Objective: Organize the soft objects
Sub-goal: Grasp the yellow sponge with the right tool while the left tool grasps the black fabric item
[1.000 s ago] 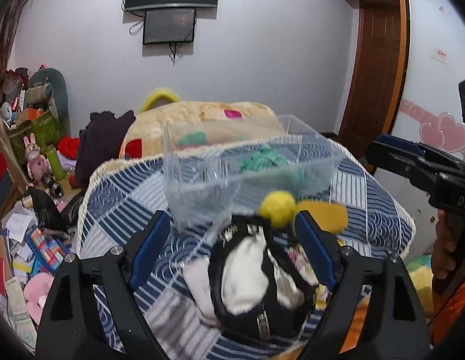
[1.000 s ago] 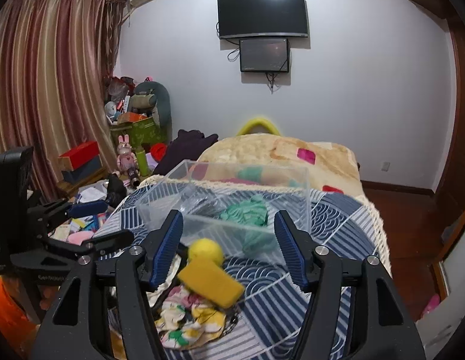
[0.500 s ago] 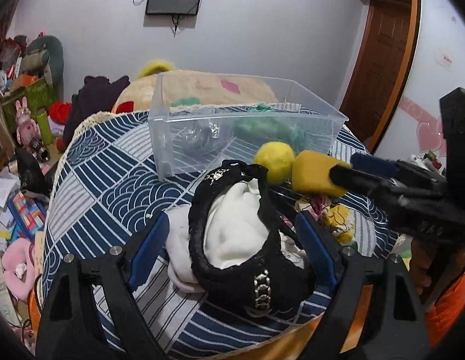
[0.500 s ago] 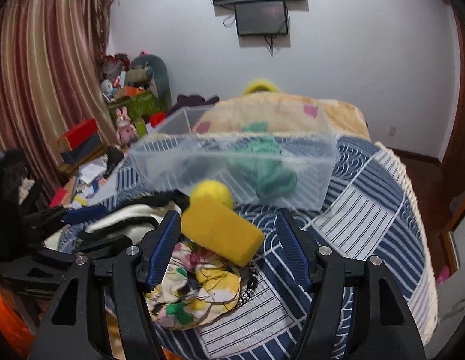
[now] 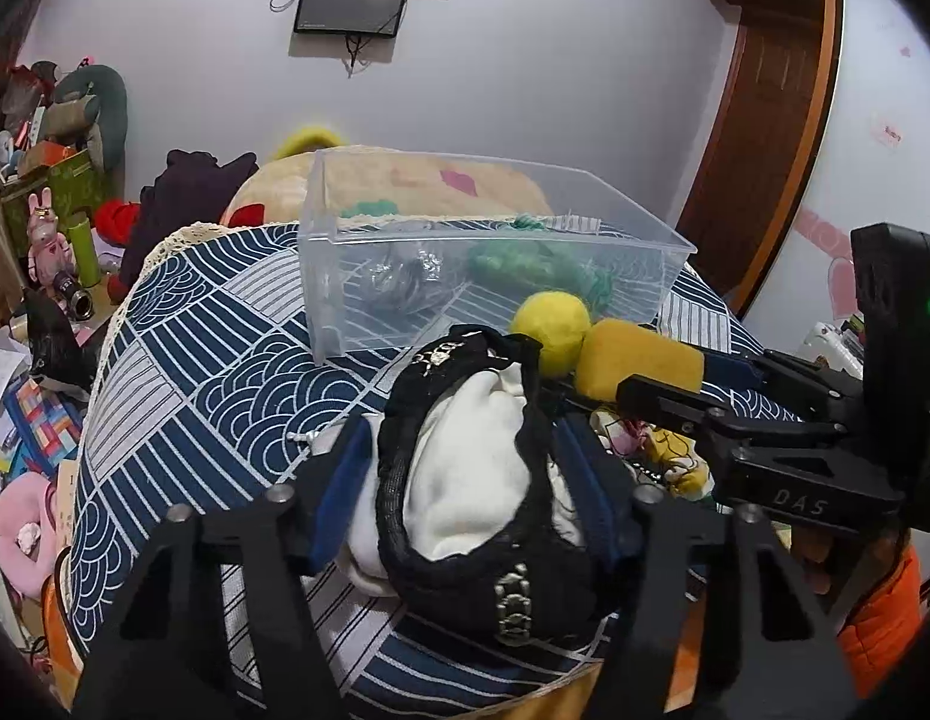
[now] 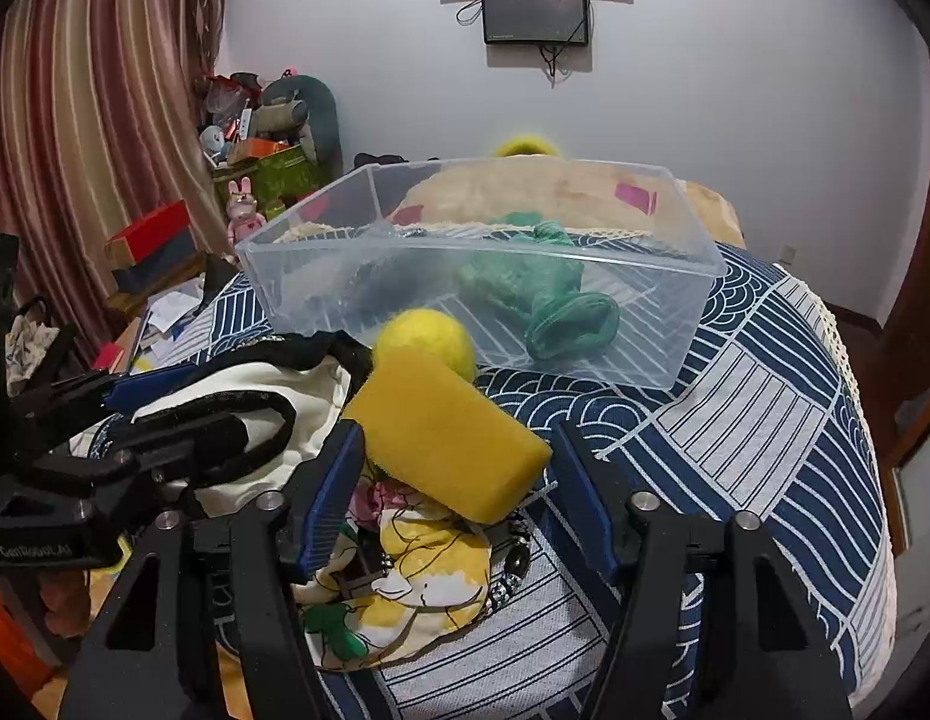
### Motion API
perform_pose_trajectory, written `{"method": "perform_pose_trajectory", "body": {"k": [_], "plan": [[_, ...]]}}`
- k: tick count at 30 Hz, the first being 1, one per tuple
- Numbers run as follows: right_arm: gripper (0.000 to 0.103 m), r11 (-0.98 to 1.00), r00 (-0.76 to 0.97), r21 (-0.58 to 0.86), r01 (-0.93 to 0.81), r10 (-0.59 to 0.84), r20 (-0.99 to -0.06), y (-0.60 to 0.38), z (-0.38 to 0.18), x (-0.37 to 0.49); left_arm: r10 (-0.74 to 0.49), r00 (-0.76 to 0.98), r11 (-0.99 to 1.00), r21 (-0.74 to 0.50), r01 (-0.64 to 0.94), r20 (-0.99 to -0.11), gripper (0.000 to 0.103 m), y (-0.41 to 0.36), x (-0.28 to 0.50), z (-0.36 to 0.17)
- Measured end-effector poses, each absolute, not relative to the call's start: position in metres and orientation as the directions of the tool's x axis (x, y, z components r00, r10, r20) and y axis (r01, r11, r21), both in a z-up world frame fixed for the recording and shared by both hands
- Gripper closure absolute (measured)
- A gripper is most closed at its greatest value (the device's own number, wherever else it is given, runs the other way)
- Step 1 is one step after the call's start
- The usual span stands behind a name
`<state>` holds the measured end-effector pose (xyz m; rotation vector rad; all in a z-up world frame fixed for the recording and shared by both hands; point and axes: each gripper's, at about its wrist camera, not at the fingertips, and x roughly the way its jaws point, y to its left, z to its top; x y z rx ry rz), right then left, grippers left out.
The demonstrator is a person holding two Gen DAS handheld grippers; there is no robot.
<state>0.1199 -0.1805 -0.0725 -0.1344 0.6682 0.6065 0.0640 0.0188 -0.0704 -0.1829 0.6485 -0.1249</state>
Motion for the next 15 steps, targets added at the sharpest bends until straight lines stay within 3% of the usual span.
{"method": "perform_pose_trajectory", "body": {"k": [4,15], "plan": [[0.051,0.819,0.628,0.068,-0.569,0.487,-0.607,-0.182,-0.069,0.117,-0.160,0.799,0.977,-0.207,0.046,-0.579,0.060,0.020,0.061,-0.067],[0.057,0.818,0.650,0.080,-0.570,0.509,-0.564,-0.186,-0.055,0.110,-0.137,0.829,0.983,-0.176,0.048,-0.543,0.081,0.016,0.051,-0.051]]}}
